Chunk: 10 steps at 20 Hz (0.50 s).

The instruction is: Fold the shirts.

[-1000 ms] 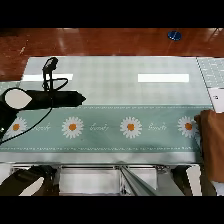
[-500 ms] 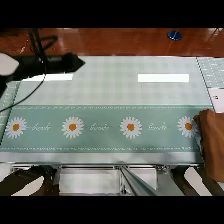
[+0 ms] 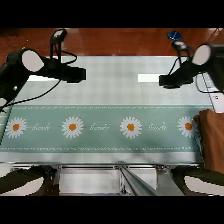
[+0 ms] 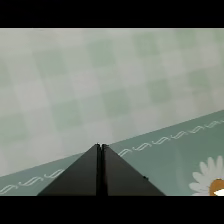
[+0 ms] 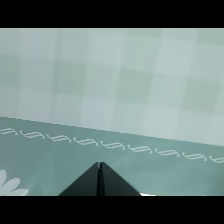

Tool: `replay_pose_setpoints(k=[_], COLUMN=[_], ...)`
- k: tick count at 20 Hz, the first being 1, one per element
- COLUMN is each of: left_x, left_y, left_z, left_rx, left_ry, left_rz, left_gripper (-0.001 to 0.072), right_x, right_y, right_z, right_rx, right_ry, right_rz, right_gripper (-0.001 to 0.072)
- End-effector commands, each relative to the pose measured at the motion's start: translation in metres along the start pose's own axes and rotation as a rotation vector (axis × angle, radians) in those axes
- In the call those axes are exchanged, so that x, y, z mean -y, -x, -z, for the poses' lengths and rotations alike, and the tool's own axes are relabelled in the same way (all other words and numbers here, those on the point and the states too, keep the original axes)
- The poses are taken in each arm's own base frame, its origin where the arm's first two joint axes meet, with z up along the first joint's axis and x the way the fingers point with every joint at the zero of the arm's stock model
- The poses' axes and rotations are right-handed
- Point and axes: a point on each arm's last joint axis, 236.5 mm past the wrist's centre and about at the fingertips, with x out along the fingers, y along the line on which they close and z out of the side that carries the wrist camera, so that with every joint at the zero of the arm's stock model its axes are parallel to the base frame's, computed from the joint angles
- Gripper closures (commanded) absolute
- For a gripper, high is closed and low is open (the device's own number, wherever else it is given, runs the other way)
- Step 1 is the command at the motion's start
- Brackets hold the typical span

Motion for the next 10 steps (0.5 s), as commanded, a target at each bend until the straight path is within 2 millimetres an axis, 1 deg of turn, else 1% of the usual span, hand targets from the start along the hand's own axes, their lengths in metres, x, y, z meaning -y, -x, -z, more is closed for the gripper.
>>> replay_pose_setpoints(k=[1,3,5,10], left_x=[-0.036,-0.038,-0.038,-0.037], left_y=[-0.008,-0.008,-0.008,-0.008], left_z=[0.013,0.013,0.013,0.013], left_rx=[-0.049,-0.050,-0.050,-0.050], left_ry=[0.043,0.044,0.045,0.045], left_rz=[-0.107,-0.108,-0.108,-0.108], left_gripper=[0.0689,0.0689,0.0689,0.0689], right_x=[0.006,0.005,0.004,0.004], right_y=[-0.034,-0.036,-0.036,-0.036], right_z=[0.011,0.006,-0.001,-0.001], right_rx=[-0.080,-0.055,-0.024,-0.024], right_ry=[-0.013,-0.066,-0.079,-0.078], right_rz=[0.097,0.095,0.089,0.089], right_gripper=[0.0688,0.0688,0.0688,0.0688])
